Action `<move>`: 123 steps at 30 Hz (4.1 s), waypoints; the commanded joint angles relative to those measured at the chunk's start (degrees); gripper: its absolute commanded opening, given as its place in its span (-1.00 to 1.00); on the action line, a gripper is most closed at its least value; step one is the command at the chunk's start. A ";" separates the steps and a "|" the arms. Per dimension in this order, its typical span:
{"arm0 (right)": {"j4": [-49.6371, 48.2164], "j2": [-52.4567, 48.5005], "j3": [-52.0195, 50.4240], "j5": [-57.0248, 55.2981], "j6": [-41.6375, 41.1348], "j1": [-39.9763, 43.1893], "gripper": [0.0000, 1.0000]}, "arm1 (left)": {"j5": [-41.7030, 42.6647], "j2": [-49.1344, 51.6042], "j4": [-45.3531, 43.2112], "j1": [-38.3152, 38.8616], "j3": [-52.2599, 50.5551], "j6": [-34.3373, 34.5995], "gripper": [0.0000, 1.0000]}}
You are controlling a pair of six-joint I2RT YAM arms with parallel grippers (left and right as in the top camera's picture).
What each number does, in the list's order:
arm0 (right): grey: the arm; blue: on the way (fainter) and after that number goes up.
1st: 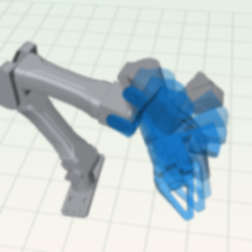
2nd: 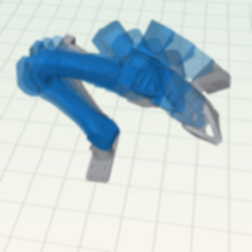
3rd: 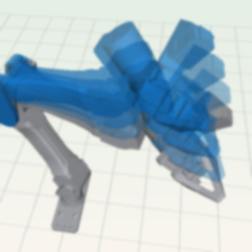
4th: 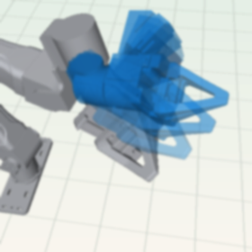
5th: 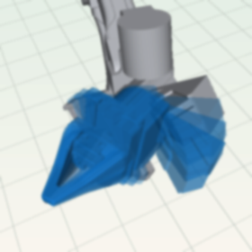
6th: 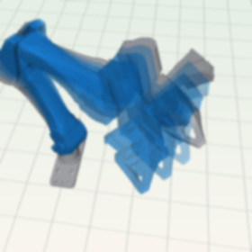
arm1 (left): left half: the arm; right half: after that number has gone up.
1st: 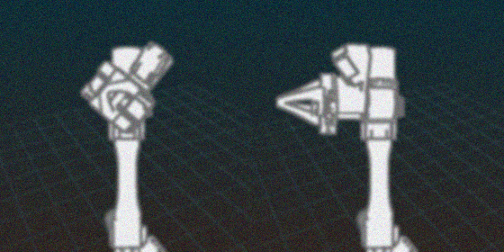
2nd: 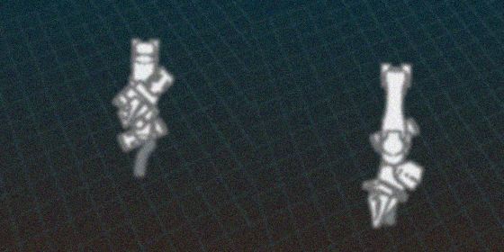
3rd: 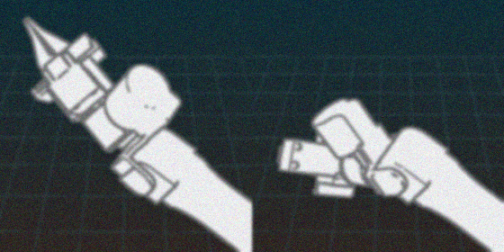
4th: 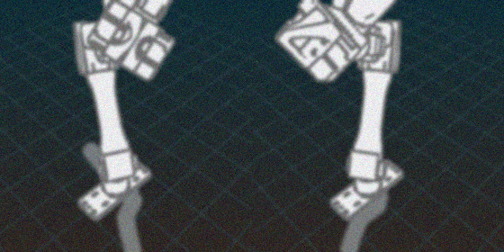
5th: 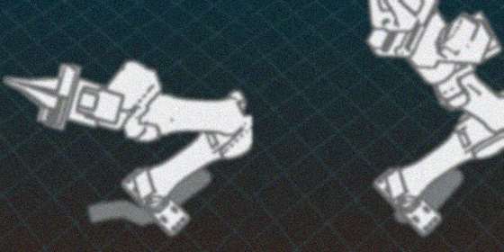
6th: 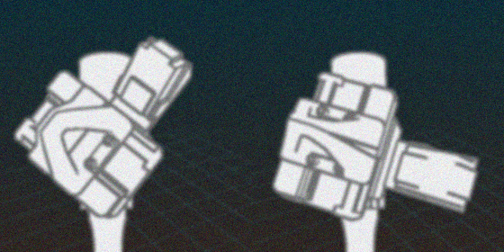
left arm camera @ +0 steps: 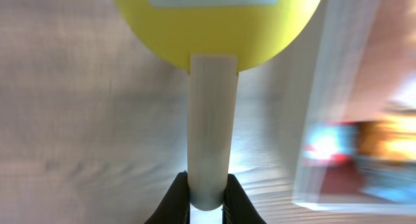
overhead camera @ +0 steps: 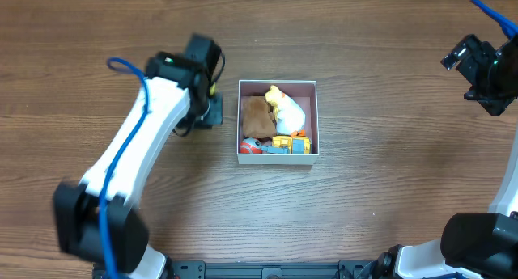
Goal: Pack container
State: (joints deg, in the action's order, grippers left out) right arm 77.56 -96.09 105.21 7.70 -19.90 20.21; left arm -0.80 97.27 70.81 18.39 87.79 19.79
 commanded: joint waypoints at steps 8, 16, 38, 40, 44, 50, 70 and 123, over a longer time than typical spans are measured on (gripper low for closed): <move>-0.31 -0.15 -0.15 0.52 -0.24 0.02 1.00 | 3.41 -1.09 -7.96 14.67 2.05 -1.44 -0.92; -0.31 -0.15 -0.15 0.52 -0.24 0.02 1.00 | 5.70 8.92 -11.15 18.99 1.66 2.73 -0.17; -0.31 -0.15 -0.15 0.52 -0.24 0.02 1.00 | -8.50 -5.62 18.58 -1.07 31.74 2.56 0.53; -0.31 -0.15 -0.15 0.52 -0.24 0.02 1.00 | -9.31 -8.17 18.95 -5.25 31.78 2.54 0.93; -0.31 -0.15 -0.15 0.52 -0.26 0.02 1.00 | -9.29 -11.45 18.95 -12.76 31.78 2.51 1.00; -0.31 -0.15 -0.15 0.52 -0.26 0.02 1.00 | -9.27 -11.63 19.02 -16.57 31.67 2.51 1.00; -0.31 12.98 -0.15 0.48 -0.24 -10.95 1.00 | -9.27 -11.02 18.97 -16.55 31.58 2.51 1.00; -41.57 95.93 -95.97 -3.56 13.94 -23.65 1.00 | -9.27 -11.04 18.97 -16.55 31.58 2.51 1.00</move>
State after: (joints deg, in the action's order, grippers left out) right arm 36.67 -0.89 10.81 4.45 -6.15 -3.75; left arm -9.30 85.93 89.82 2.13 118.67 22.33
